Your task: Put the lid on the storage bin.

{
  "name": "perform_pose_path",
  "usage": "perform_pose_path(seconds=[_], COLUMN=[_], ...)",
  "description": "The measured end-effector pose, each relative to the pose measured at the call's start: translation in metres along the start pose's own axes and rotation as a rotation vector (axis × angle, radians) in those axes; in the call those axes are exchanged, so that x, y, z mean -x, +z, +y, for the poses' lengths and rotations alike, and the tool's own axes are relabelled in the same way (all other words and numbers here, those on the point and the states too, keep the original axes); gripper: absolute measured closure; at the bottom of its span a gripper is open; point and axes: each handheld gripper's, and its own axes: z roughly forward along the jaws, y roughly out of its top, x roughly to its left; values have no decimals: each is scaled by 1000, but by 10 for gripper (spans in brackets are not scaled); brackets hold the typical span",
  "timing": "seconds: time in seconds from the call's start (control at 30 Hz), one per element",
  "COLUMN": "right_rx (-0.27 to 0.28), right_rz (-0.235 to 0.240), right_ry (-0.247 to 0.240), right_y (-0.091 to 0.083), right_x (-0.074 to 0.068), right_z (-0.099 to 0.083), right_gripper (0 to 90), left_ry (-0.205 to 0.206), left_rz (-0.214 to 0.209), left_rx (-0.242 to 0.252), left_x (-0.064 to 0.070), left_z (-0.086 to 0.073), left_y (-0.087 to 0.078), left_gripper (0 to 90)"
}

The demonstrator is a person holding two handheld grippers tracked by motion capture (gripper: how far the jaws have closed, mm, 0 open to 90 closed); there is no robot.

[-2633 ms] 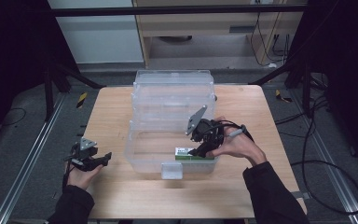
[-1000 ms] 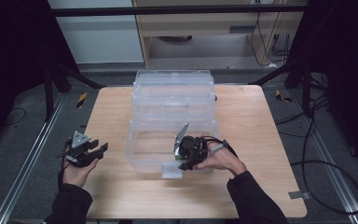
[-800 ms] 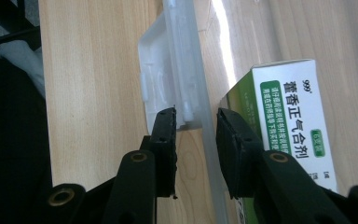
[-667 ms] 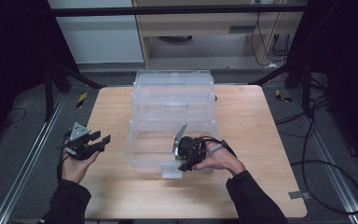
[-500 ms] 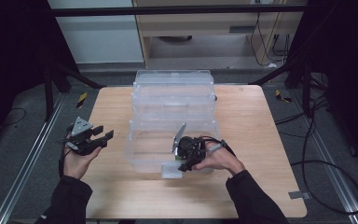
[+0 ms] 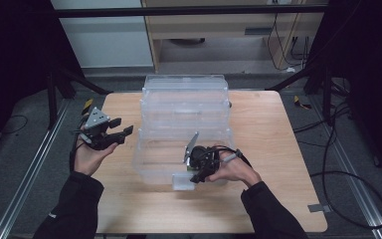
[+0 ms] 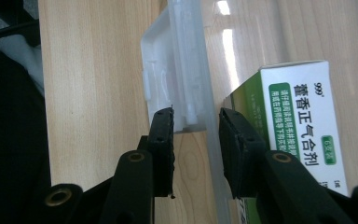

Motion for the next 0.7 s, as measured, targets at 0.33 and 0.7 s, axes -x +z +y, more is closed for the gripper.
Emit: perform_pose_path(seconds=[0.33,0.7], right_rx=[1,2], right_rz=[-1,-5], right_ry=[-10,-18], right_y=[0,0], right_x=[0,-1], right_z=[0,0], right_gripper=[668,668], left_ry=[90,167], left_rz=[-56,-120], left_rx=[-14,-15], left_x=[4,4], left_z=[29,57], left_y=[9,16], left_gripper=[430,431])
